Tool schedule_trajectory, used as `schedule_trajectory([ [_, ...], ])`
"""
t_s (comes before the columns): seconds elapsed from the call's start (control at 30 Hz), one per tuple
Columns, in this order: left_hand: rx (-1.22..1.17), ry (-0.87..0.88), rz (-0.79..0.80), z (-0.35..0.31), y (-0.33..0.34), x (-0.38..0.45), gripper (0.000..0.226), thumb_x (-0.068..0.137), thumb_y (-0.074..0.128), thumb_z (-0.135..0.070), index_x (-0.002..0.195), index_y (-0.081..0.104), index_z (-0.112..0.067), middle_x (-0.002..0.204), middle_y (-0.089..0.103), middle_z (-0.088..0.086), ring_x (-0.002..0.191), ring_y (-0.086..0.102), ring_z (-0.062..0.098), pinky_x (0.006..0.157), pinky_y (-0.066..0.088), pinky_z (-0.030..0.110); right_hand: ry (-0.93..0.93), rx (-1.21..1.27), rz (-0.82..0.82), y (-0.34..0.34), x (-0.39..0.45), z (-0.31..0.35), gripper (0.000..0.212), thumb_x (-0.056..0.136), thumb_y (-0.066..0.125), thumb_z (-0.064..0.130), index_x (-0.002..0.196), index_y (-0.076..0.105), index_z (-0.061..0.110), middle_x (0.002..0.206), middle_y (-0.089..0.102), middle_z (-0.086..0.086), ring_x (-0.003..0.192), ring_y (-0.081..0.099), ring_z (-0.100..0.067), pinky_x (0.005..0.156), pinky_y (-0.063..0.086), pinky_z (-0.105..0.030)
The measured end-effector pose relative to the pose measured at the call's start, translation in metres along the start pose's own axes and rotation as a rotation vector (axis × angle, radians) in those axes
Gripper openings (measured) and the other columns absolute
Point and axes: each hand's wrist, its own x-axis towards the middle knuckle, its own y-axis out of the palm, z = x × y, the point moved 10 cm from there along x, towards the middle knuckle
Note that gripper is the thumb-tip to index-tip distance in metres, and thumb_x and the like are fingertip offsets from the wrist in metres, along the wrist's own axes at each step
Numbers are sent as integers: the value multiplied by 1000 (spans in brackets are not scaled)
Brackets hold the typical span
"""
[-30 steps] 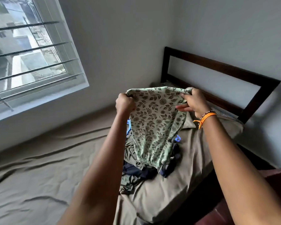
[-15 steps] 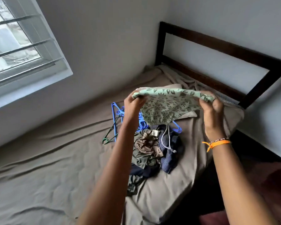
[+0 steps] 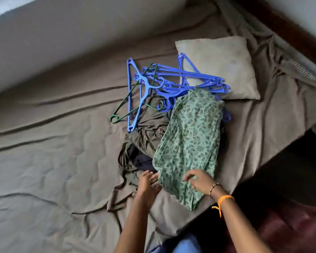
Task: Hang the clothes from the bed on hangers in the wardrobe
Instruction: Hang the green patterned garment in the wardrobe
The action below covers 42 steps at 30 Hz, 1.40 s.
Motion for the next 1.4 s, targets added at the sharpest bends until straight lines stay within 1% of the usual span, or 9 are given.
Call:
schedule_trajectory([
  [0.17,184,12,72,27,-8,39,53,78,66,-49,115,63,-12,112,69,8,105,64,24,98,46,41,-153,252,-151,-36,88,100,29,91,38,-7,103,64,-3,91,61,-7,64,53,-6,52,40,-6],
  [0.37,159,-22,-51,59,-40,64,21,81,68,-1,102,66,-4,93,73,11,81,68,21,66,54,24,-202,674,8,8,178,198,43,92,35,-12,133,46,-2,139,43,-27,128,42,-37,106,34,-39],
  [0.47,68,-84,-74,72,-51,74,17,84,63,4,99,67,-3,84,73,8,72,68,15,62,53,22,-170,647,-10,25,216,219,45,92,40,-10,134,47,1,112,57,-19,90,63,-14,69,51,-17],
  [0.53,46,-116,-37,77,-52,78,15,89,60,-1,102,66,-4,86,74,7,72,69,13,62,53,22,-142,639,-116,22,235,221,36,90,49,-6,125,54,-3,96,56,-13,79,53,-16,54,40,-11],
  [0.77,203,-146,52,62,-39,67,9,92,56,-22,97,59,-15,82,55,3,61,49,8,60,41,21,-115,637,-709,-48,184,186,5,96,43,11,100,40,9,82,47,-4,77,42,-21,65,29,-27],
  [0.93,189,340,-283,-58,-42,32,48,90,61,-30,129,44,-7,122,51,5,112,49,15,98,38,27,-250,562,-569,-60,129,151,20,98,40,12,83,50,20,60,39,3,44,35,-6,44,29,-21],
  [1.03,-89,487,-176,-130,-25,17,54,99,40,-36,146,26,-15,144,40,6,127,44,19,104,34,30,-343,619,-451,-60,73,140,25,101,36,10,84,50,21,57,27,3,37,25,1,36,22,-13],
  [1.2,-69,482,118,-190,22,-3,44,102,21,-43,133,45,-24,113,59,-4,95,59,17,82,44,28,-474,645,-394,-58,5,123,17,99,42,16,85,51,18,51,31,13,39,24,0,37,22,-10],
  [1.4,154,195,250,-90,48,-11,35,102,29,-38,98,59,-21,98,62,-2,76,62,11,77,41,28,-592,557,-546,-65,-50,108,16,88,48,40,88,57,27,59,50,17,52,39,1,53,32,-11],
])
